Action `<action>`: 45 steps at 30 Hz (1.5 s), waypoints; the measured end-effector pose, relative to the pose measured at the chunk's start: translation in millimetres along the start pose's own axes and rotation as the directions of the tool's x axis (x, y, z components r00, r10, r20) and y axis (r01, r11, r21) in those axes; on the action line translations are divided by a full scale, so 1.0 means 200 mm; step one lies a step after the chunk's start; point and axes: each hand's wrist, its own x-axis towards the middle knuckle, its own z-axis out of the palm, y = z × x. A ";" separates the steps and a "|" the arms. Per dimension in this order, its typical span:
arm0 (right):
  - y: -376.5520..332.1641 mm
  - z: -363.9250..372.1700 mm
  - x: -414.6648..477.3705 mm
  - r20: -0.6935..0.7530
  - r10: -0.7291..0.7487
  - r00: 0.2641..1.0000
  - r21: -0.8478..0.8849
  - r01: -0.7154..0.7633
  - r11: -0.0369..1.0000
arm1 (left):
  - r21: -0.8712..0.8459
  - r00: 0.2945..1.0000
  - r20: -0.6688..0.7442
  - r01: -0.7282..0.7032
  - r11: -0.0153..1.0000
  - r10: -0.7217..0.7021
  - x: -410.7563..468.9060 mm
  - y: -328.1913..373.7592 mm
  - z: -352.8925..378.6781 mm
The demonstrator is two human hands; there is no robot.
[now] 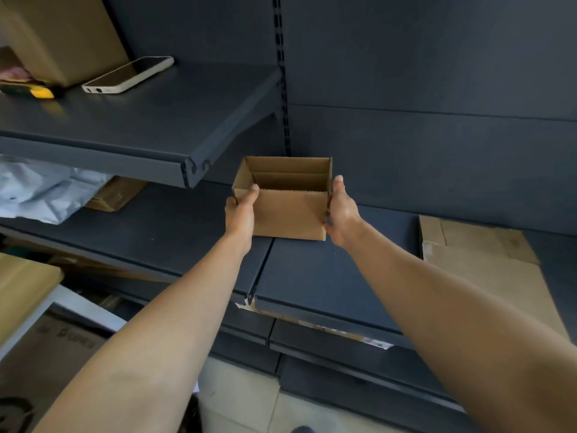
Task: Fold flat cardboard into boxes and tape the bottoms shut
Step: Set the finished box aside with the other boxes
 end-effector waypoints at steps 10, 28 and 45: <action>0.03 0.05 0.30 -0.002 -0.042 0.999 0.008 0.042 0.999 | 0.027 1.000 0.011 -0.016 1.000 0.015 0.25 0.00 0.06; -0.20 -0.65 -0.10 -0.209 -0.177 0.962 -0.441 0.069 0.895 | 0.299 0.956 0.061 -0.291 0.909 0.286 -0.32 -0.03 0.66; 0.12 -1.80 -0.40 -0.407 0.161 0.899 -0.311 -0.302 0.901 | 0.671 0.916 0.236 0.089 0.737 -0.325 -0.89 -0.55 1.40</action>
